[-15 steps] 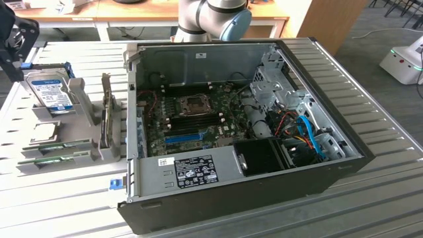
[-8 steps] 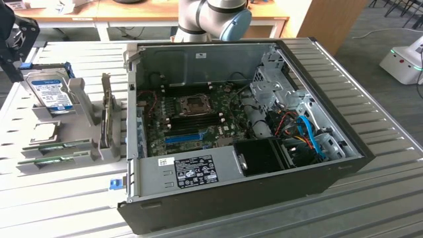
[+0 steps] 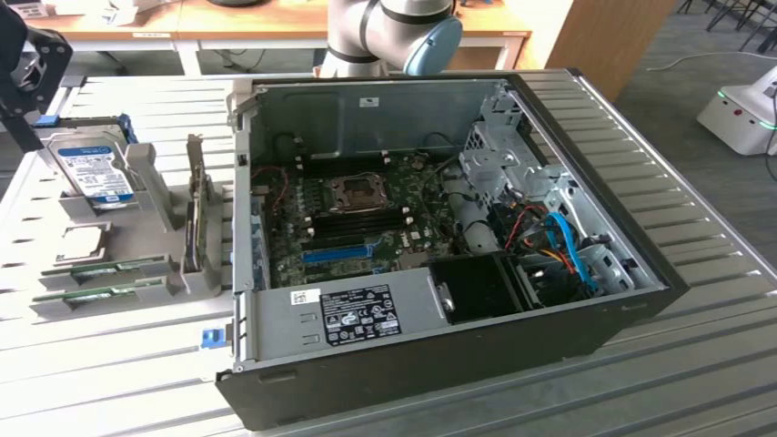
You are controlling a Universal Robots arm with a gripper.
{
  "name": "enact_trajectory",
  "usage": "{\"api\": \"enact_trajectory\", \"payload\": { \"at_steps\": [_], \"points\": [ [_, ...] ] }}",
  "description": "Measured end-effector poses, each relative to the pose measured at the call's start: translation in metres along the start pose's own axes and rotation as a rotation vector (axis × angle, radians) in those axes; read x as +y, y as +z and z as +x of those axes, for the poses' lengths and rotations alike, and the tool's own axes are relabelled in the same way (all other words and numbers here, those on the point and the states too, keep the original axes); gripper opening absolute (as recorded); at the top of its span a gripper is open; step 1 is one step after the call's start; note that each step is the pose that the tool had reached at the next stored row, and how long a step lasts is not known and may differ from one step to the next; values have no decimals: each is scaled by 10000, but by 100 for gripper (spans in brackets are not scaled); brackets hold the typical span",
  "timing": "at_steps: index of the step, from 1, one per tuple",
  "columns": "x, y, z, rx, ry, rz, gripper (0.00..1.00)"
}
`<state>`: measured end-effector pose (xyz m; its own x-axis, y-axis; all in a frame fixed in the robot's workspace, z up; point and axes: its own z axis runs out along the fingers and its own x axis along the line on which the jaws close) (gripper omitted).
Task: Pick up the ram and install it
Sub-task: 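Pick up the ram and move it above insertion slot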
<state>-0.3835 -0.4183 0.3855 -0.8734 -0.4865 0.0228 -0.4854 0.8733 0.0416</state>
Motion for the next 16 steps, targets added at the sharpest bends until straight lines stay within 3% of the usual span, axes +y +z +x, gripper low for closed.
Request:
{"api": "enact_trajectory", "payload": {
  "at_steps": [16],
  "points": [
    [0, 2, 0, 111, -2633, 60, 10]
  ]
}}
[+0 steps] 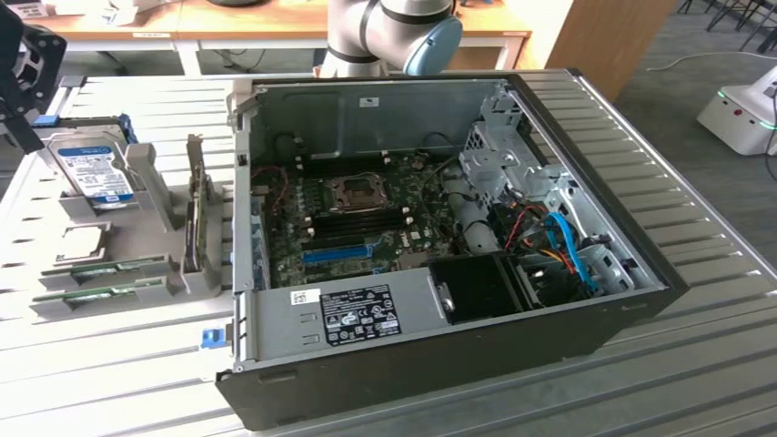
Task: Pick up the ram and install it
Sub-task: 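Pick up the ram and move it above insertion slot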
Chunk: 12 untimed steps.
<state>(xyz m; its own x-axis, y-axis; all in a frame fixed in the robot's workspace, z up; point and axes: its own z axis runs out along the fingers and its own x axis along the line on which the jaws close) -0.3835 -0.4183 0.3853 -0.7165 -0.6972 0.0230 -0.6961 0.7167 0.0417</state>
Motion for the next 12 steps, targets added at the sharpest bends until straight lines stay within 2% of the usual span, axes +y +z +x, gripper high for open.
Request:
{"api": "enact_trajectory", "payload": {
  "at_steps": [12],
  "points": [
    [0, 7, 0, 78, -1856, 43, 10]
  ]
}}
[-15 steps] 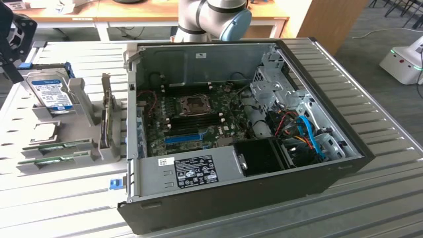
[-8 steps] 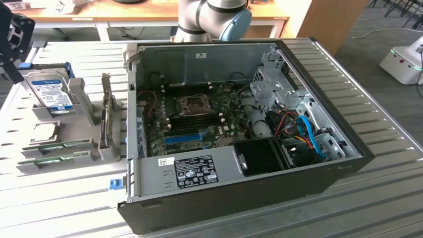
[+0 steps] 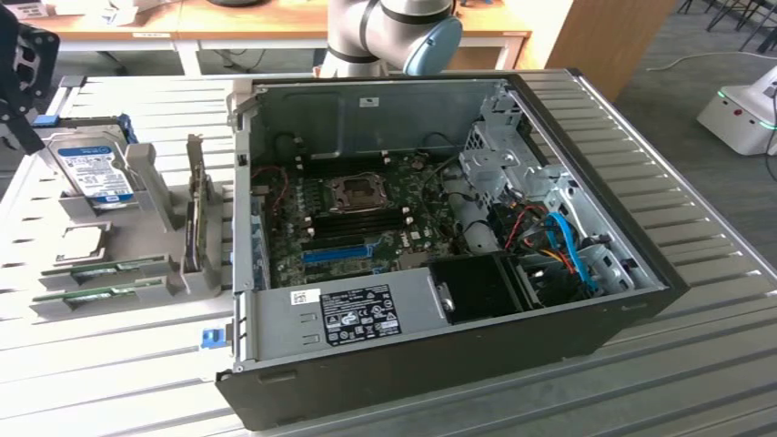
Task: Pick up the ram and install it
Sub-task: 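Pick up the ram and move it above insertion slot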
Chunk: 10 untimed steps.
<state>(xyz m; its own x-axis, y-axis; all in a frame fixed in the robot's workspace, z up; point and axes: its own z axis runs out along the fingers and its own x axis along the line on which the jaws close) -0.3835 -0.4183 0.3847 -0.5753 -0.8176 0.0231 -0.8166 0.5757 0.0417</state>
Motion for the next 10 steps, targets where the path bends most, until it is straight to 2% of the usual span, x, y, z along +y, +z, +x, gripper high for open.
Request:
{"api": "enact_trajectory", "payload": {
  "at_steps": [10],
  "points": [
    [-1, 14, 0, 64, -1510, 34, 10]
  ]
}}
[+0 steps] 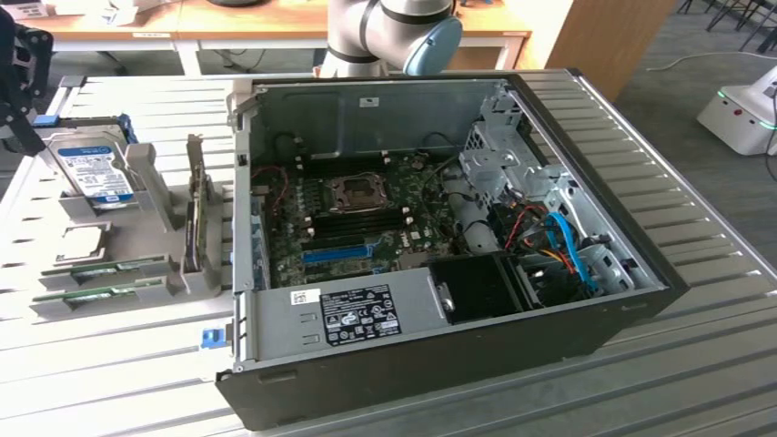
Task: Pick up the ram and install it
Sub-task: 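Pick up the ram and move it above insertion slot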
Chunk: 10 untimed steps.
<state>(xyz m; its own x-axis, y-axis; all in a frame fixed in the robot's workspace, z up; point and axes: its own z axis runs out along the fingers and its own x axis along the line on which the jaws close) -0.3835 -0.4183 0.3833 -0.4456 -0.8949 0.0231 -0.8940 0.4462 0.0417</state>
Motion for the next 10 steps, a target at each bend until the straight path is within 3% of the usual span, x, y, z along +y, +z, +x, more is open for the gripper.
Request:
{"api": "enact_trajectory", "payload": {
  "at_steps": [10],
  "points": [
    [0, 13, 0, 64, -1539, 36, 10]
  ]
}}
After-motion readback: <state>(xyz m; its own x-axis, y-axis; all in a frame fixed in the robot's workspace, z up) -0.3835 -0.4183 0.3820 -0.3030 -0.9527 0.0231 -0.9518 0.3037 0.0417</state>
